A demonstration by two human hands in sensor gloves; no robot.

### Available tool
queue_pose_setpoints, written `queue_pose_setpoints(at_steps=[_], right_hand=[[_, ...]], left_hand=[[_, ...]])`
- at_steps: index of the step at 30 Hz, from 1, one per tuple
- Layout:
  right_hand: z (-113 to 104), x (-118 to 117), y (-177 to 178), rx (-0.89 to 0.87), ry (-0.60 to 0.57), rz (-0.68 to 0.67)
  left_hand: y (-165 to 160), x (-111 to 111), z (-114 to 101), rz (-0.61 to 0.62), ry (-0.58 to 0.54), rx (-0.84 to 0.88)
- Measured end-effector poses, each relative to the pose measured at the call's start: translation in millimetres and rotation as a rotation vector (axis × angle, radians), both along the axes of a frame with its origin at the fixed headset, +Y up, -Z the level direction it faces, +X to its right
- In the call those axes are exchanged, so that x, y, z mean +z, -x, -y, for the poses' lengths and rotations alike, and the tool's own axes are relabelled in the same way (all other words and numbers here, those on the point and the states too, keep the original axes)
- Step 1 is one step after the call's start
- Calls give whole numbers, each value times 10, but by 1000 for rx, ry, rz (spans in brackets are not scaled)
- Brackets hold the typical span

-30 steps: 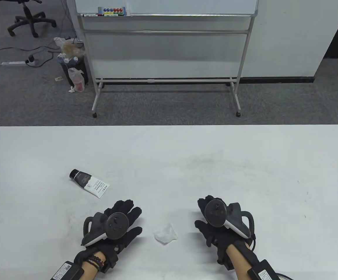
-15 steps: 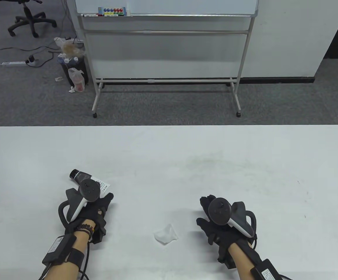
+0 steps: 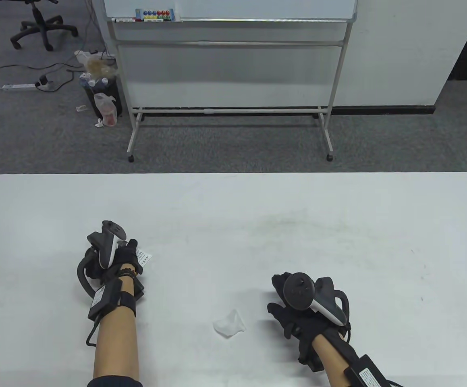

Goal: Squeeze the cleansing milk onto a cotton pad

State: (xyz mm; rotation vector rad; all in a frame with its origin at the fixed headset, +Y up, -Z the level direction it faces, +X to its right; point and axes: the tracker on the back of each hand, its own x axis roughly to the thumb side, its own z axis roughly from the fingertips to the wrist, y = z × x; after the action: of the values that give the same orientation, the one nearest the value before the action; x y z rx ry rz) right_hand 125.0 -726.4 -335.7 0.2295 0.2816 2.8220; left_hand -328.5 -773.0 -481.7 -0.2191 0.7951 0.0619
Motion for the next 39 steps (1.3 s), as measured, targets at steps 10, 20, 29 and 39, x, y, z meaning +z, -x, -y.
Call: queue_pose_setpoints(at_steps=[10,20,29,39], right_hand=[[-20,12,31,7,-30,-9],[-41,64,113,1,-76,-45],[-137,151,172,-40,-155,-69],[-238,245,250,-99,-256,-111]], left_hand=[[-138,-127,-156,26,7,88],[-56,141,-462,198,-135,164],[-612,706,-914,580,-355,247],[-1358,1405,-894,946,-455,253]])
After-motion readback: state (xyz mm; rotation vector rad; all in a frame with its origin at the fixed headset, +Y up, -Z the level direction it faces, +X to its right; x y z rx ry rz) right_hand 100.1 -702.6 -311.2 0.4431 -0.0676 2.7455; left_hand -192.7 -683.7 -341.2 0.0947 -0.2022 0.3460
